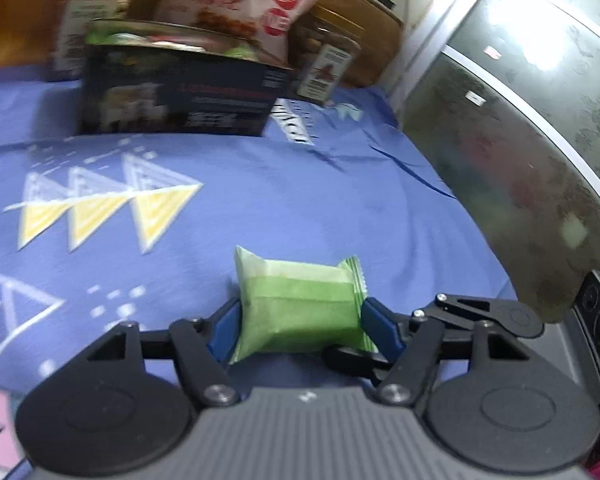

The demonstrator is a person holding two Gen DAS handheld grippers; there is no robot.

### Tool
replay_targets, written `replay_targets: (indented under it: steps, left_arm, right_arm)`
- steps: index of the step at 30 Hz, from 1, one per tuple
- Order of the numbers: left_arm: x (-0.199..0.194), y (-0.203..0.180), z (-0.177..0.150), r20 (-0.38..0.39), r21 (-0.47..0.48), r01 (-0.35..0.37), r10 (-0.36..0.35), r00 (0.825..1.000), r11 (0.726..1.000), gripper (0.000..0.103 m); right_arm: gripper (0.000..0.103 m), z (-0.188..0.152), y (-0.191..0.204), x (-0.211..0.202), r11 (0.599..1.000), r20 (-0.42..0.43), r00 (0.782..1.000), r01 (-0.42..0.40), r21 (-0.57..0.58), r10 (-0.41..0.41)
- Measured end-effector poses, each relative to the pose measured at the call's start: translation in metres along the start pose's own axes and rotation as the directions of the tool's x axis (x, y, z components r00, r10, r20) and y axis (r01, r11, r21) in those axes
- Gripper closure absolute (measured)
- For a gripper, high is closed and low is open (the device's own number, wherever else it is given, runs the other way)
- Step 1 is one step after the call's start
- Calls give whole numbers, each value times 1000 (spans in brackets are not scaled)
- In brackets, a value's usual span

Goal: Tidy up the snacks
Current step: 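Carry the green pastry with the left tool into the tin and release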

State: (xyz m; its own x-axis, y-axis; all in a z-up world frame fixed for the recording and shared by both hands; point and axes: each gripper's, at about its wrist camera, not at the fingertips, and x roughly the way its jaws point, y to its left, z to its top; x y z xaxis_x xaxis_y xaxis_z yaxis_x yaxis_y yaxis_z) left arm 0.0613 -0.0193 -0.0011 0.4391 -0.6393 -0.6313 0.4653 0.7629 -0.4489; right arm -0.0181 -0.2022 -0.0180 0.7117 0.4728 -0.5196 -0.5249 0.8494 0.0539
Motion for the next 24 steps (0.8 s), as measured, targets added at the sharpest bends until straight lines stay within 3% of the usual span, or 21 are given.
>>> replay_targets:
  steps: [7, 14, 18, 24]
  left_arm:
    - [18, -29, 27, 4, 106, 12, -13, 1000, 994, 40]
    - [9, -35, 97, 128, 166, -39, 18, 992, 985, 40]
    - [16, -21, 145, 190, 155, -105, 75, 979, 982, 40]
    - [47, 22, 202, 220, 81, -171, 149, 964, 982, 40]
  right_arm:
    - [75, 5, -24, -13, 996, 38, 996, 74, 43, -76]
    - [75, 63, -60, 3, 996, 155, 984, 84, 26, -87]
    - [74, 104, -89, 34, 998, 179, 983, 41, 44, -49]
    - [74, 151, -123, 104, 998, 136, 990, 16, 62, -24]
